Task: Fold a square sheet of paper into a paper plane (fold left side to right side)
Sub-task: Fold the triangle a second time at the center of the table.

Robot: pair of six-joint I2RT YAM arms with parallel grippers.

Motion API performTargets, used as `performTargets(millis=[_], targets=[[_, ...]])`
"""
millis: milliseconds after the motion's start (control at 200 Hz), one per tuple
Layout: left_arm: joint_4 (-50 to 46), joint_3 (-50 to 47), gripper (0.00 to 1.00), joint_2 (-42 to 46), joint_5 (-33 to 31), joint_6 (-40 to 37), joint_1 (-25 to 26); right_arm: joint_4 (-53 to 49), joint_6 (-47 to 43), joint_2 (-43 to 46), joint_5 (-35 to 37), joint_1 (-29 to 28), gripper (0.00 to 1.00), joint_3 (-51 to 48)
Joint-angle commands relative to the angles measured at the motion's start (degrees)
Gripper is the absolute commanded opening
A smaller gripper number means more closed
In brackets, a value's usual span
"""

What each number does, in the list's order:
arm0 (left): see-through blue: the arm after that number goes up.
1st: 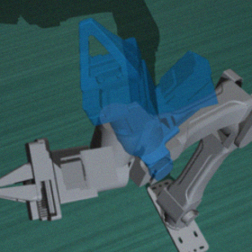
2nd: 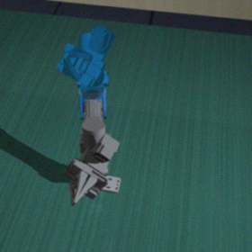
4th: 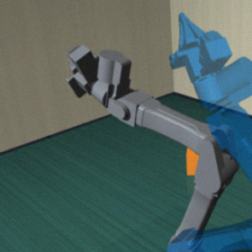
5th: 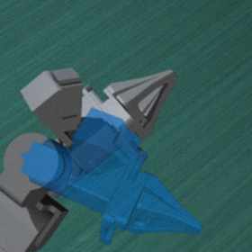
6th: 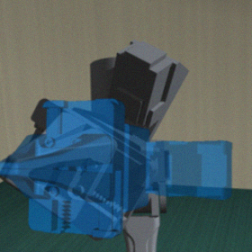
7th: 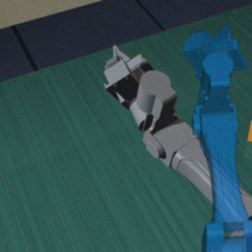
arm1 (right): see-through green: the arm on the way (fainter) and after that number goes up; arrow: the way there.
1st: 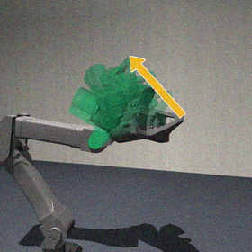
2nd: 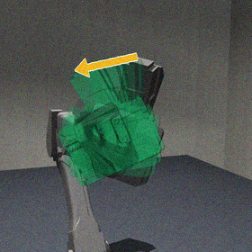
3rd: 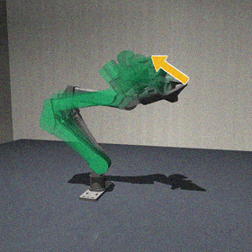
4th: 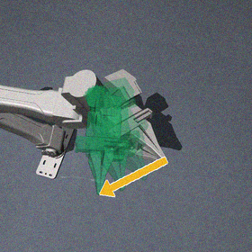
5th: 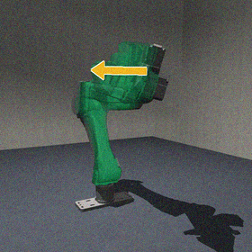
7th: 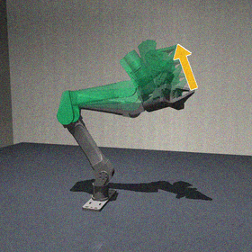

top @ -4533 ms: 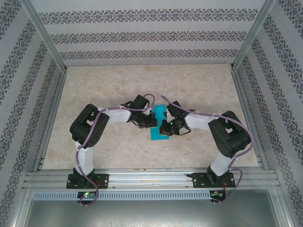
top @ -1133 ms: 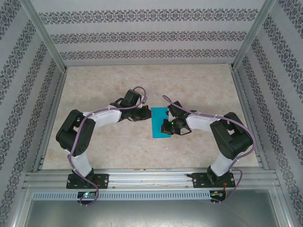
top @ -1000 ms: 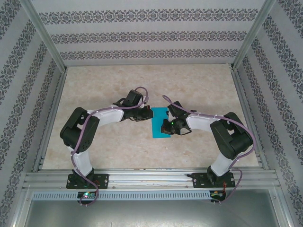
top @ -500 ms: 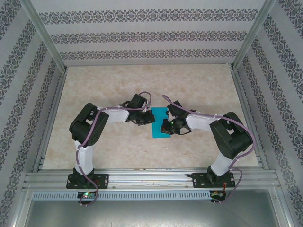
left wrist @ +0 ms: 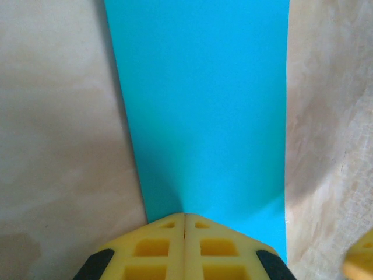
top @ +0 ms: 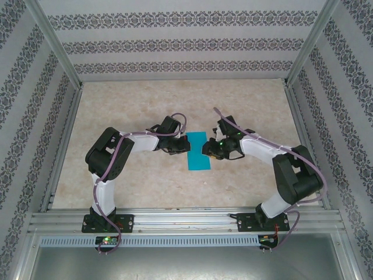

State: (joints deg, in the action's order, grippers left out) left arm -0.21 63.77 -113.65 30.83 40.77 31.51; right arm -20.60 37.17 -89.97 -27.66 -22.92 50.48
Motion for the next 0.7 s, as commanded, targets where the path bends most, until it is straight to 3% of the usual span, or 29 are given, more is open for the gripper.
performTargets(millis=[0,694], targets=[[-2.1,-1.9,0.04,-1.1,-1.0,-1.1,0.8,-3.3,-2.4,0.5,-4.5,1.2,0.35,-1.8],[-2.7,-1.6,0.04,-1.1,-1.2,-1.6,0.8,-1.6,-1.5,-4.1,-5.5,0.0,0.37,-6.0]])
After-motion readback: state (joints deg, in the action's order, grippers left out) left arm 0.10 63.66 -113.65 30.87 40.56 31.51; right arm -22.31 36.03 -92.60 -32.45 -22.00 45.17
